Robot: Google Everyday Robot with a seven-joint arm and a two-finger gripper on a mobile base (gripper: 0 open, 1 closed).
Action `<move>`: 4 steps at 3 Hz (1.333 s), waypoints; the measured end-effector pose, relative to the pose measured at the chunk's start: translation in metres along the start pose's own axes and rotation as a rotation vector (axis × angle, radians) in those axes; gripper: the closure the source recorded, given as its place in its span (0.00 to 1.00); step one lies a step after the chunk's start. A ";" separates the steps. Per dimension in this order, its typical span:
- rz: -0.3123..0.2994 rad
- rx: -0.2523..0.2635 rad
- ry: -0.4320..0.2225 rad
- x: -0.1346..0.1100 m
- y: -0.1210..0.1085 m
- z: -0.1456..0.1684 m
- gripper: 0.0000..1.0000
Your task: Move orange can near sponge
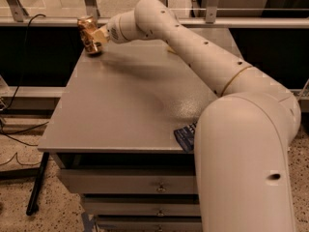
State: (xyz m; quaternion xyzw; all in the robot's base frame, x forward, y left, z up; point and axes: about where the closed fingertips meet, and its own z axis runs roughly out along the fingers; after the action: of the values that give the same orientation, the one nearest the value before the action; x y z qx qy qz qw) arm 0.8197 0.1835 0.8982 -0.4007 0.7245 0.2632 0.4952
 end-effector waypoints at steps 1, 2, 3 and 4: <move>-0.001 -0.028 -0.025 -0.005 0.012 -0.011 0.87; 0.006 -0.042 -0.025 -0.002 0.016 -0.019 0.89; 0.007 -0.046 -0.023 0.002 0.016 -0.027 0.66; -0.013 -0.058 -0.032 0.002 0.016 -0.032 0.43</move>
Offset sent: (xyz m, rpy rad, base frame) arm -0.0324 -0.0189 0.0128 0.0384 0.0140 0.0405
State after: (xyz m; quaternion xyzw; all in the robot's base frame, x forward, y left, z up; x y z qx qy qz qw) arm 0.7895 0.1664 0.9082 -0.4154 0.7060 0.2871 0.4966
